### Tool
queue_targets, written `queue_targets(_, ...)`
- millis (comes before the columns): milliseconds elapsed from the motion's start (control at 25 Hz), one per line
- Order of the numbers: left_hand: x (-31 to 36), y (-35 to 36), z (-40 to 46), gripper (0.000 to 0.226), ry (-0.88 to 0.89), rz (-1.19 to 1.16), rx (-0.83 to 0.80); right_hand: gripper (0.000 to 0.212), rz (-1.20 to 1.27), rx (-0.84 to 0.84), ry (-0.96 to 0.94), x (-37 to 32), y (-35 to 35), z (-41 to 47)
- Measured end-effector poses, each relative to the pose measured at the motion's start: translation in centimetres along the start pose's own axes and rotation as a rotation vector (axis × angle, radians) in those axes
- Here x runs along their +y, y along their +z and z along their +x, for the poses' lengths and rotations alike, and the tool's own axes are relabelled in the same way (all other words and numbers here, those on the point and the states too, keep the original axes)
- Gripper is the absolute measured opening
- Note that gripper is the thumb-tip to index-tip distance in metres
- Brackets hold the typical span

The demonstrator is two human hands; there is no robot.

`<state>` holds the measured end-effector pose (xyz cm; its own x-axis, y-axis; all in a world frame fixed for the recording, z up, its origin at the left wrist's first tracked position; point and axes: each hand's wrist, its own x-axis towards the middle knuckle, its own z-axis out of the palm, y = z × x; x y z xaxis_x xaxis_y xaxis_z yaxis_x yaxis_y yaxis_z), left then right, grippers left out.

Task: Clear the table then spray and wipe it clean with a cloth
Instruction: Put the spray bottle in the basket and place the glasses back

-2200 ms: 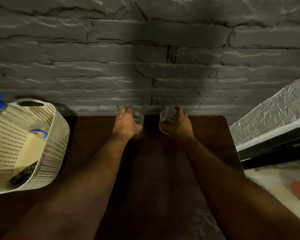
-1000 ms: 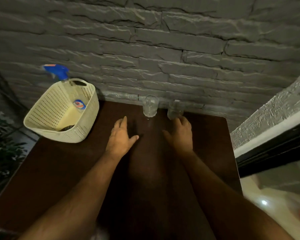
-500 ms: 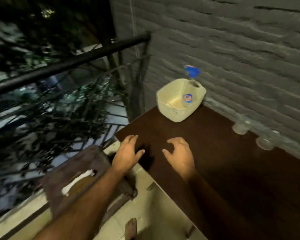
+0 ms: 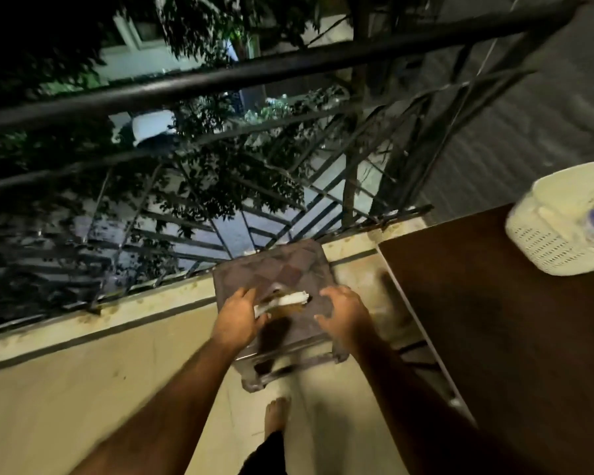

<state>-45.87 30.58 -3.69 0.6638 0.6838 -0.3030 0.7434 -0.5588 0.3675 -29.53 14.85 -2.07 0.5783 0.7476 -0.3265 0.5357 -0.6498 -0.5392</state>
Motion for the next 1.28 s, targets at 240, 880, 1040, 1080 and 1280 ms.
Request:
queue_targets(240,-5.3,5.8,6.5,0.090,-0.074,-0.075,-0.259,0.080,-0.214,-0.130,0.015,1.8,9.4,8.7)
queue_targets(880,-6.7,10.5,9.5,0.051,0.085,-0.131,-0.121,0.080,-0.397,-0.046,-0.116,4.6,15.9,12.3)
queue_targets(1040,1.2,5.2,7.2,0.042,0.310,-0.081,-0.119,0.063,-0.347,0.155,-0.076,4.7,5.9,6.1)
queue_targets(1080,4.0,3.9,6.4,0.042,0.367,-0.066,-0.112,0.056,-0.297,0.212,-0.050,5.1,2.7,4.1)
queue_targets(1280,21.1,0.1,1.6,0.062,0.722,-0.019,-0.105,0.049,-0.263,0.423,0.151,10.5,-11.9,-8.8)
